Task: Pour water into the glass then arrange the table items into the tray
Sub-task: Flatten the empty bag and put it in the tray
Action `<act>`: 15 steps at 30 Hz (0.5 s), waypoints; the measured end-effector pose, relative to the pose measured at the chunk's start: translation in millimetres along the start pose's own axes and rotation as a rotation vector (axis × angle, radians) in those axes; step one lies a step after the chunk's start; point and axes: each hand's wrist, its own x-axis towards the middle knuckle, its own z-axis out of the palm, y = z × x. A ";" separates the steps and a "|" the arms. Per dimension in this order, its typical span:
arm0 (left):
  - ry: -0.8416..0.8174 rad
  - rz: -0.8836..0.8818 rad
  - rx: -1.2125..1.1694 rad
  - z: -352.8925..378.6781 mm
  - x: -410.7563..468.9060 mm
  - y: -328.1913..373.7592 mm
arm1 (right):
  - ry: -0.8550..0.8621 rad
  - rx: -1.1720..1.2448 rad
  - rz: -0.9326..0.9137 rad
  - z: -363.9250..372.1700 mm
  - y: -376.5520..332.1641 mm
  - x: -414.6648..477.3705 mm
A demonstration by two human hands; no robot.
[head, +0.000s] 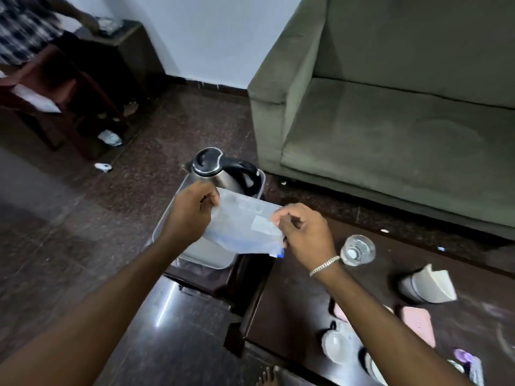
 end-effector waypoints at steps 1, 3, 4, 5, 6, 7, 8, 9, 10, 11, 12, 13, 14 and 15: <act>-0.031 0.006 0.050 -4.6 5.4 -16.7 | -0.006 -0.044 0.009 19.7 4.8 7.7; -0.121 -0.011 0.119 -9.6 15.4 -50.3 | -0.066 -0.136 0.027 55.6 14.9 21.0; -0.188 -0.031 0.158 -10.4 20.3 -67.5 | -0.119 -0.192 0.051 72.9 20.5 27.6; -0.268 -0.056 0.190 -9.4 24.3 -85.6 | -0.182 -0.253 0.079 90.1 28.2 34.0; -0.349 -0.087 0.216 -7.4 26.7 -101.8 | -0.249 -0.327 0.115 106.0 34.3 38.9; -0.421 -0.117 0.242 -3.6 28.3 -115.6 | -0.307 -0.403 0.147 120.3 41.1 42.8; -0.480 -0.144 0.276 1.7 29.6 -129.3 | -0.357 -0.483 0.179 135.6 47.1 46.1; -0.526 -0.163 0.316 8.0 30.5 -141.3 | -0.393 -0.561 0.196 149.4 53.4 48.6; -0.559 -0.172 0.354 15.7 31.1 -153.0 | -0.420 -0.629 0.206 161.7 59.0 50.8; -0.579 -0.173 0.396 23.5 30.6 -164.7 | -0.439 -0.685 0.209 172.7 65.2 52.9; -0.583 -0.163 0.449 30.2 28.5 -174.0 | -0.454 -0.729 0.217 180.8 69.2 53.8; -0.570 -0.147 0.520 36.2 25.0 -182.6 | -0.466 -0.764 0.218 188.2 74.2 54.9; -0.540 -0.121 0.608 41.2 21.1 -190.3 | -0.474 -0.797 0.213 194.4 78.5 55.9; -0.505 -0.088 0.698 45.6 16.7 -196.2 | -0.477 -0.825 0.206 200.7 83.0 56.8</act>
